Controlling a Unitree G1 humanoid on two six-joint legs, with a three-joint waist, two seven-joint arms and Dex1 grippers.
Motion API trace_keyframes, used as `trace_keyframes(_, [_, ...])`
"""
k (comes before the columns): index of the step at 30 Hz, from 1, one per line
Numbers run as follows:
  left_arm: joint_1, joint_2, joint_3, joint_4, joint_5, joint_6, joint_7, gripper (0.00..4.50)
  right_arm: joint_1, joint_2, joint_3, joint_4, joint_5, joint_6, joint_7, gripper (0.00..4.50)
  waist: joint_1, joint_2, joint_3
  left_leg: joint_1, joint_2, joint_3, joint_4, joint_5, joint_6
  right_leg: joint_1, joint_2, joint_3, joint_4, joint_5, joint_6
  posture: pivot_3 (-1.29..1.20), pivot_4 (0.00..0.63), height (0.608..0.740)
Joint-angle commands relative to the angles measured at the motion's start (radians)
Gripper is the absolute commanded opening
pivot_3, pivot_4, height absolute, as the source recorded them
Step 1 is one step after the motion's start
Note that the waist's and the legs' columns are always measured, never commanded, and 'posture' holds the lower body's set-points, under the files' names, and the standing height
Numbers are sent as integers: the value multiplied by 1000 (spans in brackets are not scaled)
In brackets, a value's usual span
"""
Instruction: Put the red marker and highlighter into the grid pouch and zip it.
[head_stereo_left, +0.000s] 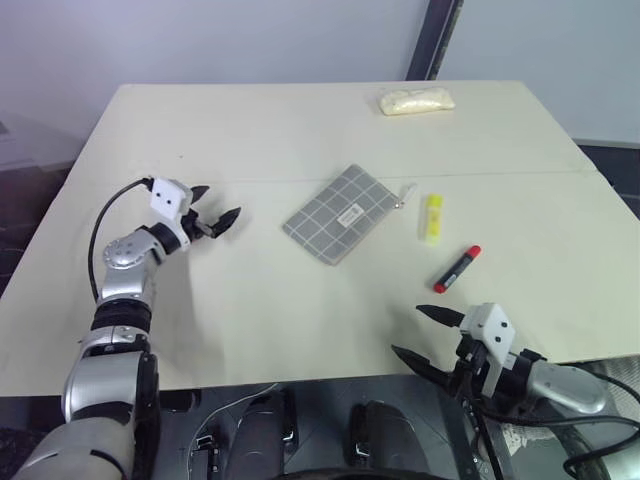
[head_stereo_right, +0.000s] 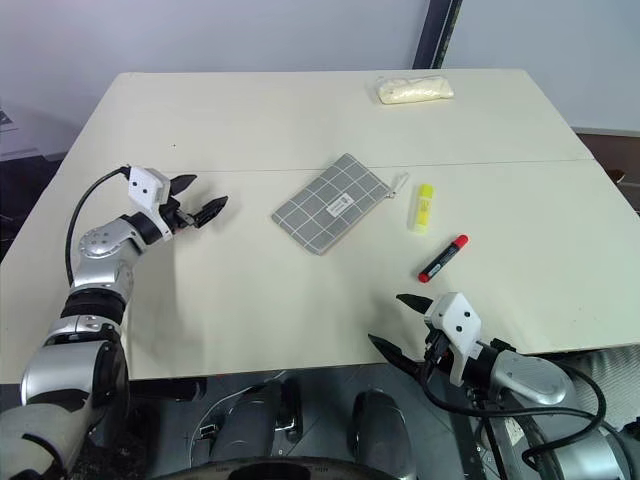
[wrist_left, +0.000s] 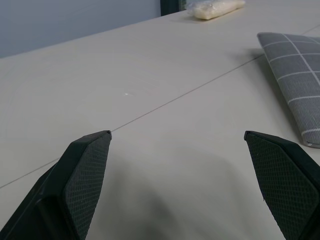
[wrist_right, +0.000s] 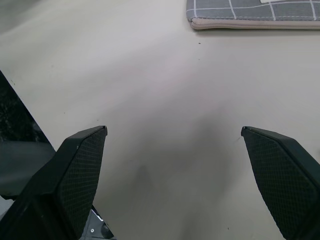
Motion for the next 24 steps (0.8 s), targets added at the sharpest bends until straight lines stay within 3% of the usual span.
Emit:
trace_keyframes(1, [-15,-1,15,-5,-21,-29,-15,4496,5,3,-7,-18,3,-19,0,4468,0,0,0,0,0,0,0,0,0,0,0,0,0,0,0,0,150,740])
trace_keyframes(24, [-29,5,15,44,-10,-76,-28,4496,5,2,3,-13,11,-6,19,4468,0,0,0,0,0,0,0,0,0,0,0,0,0,0,0,0,150,740])
